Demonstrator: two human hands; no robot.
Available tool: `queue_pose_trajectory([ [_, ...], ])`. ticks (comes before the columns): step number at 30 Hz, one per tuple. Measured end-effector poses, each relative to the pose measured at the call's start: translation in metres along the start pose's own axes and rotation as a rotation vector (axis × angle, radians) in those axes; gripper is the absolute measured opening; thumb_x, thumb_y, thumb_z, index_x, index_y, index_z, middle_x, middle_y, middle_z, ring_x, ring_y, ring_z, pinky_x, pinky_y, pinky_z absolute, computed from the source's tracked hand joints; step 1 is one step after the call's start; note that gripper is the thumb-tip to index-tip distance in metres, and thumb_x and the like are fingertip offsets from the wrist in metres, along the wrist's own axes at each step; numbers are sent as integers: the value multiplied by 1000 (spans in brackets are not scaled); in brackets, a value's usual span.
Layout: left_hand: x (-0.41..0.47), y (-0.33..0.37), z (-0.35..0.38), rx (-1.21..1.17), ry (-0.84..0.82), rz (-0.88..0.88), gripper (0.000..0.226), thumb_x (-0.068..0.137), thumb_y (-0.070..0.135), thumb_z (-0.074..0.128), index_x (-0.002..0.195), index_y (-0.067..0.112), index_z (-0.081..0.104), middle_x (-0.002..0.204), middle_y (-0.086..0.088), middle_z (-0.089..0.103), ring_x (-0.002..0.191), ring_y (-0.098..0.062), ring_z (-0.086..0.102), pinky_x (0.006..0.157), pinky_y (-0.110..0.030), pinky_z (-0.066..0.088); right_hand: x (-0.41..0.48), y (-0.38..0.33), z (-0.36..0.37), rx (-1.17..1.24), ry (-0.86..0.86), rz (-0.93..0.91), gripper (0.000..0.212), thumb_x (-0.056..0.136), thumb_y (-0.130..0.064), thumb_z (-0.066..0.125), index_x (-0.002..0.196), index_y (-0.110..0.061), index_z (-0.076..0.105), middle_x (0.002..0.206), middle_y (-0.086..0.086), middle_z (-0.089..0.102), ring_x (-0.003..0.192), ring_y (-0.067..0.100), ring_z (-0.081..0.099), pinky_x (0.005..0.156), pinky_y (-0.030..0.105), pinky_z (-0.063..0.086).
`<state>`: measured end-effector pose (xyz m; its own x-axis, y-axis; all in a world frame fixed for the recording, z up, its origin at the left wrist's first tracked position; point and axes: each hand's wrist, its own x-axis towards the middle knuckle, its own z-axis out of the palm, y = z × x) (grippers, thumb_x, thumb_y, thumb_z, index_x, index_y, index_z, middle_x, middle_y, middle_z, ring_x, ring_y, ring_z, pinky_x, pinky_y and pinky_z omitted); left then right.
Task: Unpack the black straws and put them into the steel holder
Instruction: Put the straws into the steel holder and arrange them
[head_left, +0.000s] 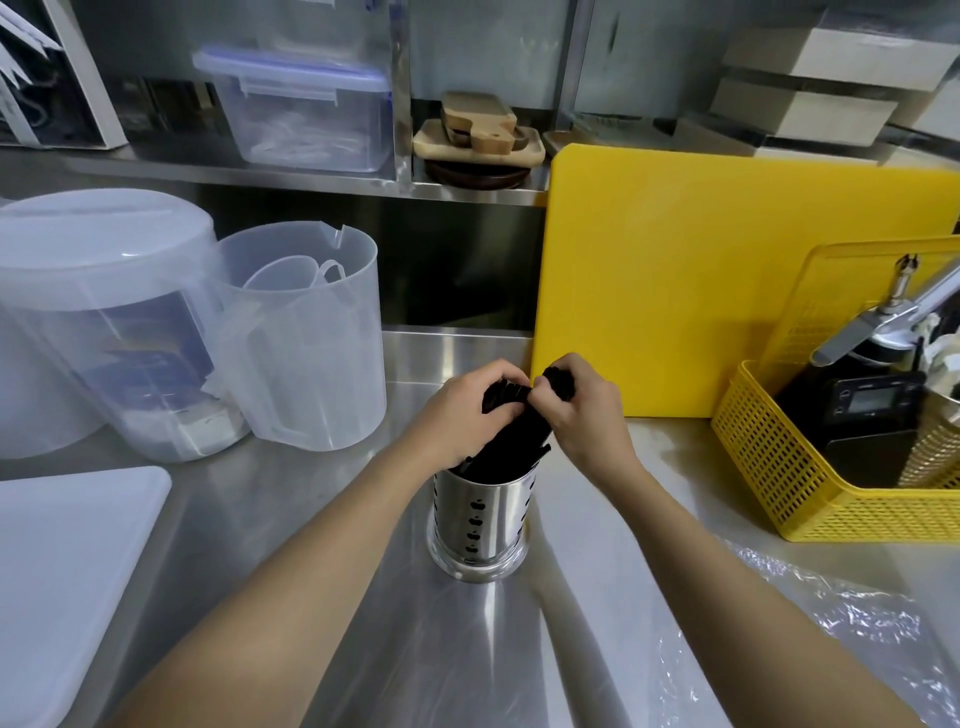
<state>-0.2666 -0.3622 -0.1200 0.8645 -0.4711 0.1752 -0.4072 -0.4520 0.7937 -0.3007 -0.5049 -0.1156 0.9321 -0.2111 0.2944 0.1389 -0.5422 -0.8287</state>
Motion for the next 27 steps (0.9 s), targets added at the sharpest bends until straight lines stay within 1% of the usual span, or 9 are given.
queue_pose_trajectory([
  [6,-2,5,-10,4,-14,2,21,89,22,56,110,24,56,105,7,59,100,-11,54,79,-13,41,26,-33,-34,-29,59,-123,19,85,-13,57,83,6,54,60,3,42,55,15,34,46,22,28],
  [7,-3,6,-12,4,-12,6,22,89,22,56,111,23,56,106,7,59,102,-9,53,81,-12,41,28,-40,-39,-32,66,-148,20,85,-13,57,84,7,54,61,4,42,55,15,34,46,21,28],
  [11,-7,24,-23,-54,70,58,29,88,27,57,117,22,54,115,7,56,112,-7,49,97,-26,40,33,-70,-61,-32,80,-250,18,85,-12,57,82,6,54,63,7,42,54,11,30,46,22,25],
  [14,-12,52,-31,-178,111,140,38,83,38,55,118,26,51,113,12,56,112,0,49,94,-16,38,33,-94,-72,-34,63,-338,18,85,-12,57,80,5,53,62,6,43,60,15,35,51,29,27],
  [17,-15,82,-34,-202,83,206,44,80,38,62,119,27,45,110,12,56,107,3,51,85,-6,40,28,-119,-79,-40,55,-450,15,82,-16,57,78,-2,51,62,0,43,55,6,34,51,28,30],
  [19,-16,98,-34,-191,81,219,44,79,38,66,115,24,44,105,3,59,98,-5,56,81,-13,44,22,-133,-83,-43,54,-512,13,79,-19,55,77,-7,50,61,-6,41,55,5,36,49,20,28],
  [22,-20,112,-37,-201,108,238,44,81,36,65,114,14,47,103,-14,61,92,-23,61,83,-37,50,13,-145,-90,-29,42,-560,13,79,-21,54,78,-9,49,61,-7,39,57,6,35,49,19,29],
  [24,-26,119,-39,-237,94,246,36,85,28,63,111,10,48,90,-13,62,76,-20,65,76,-37,52,7,-148,-94,-24,48,-558,13,78,-23,54,77,-11,48,61,-8,40,56,5,36,50,20,30],
  [27,-36,124,-36,-213,64,248,21,88,24,58,102,12,47,62,-6,57,50,-20,57,58,-38,50,-1,-148,-98,65,61,-490,13,76,-24,54,70,-14,48,60,-7,41,56,7,37,52,25,32],
])
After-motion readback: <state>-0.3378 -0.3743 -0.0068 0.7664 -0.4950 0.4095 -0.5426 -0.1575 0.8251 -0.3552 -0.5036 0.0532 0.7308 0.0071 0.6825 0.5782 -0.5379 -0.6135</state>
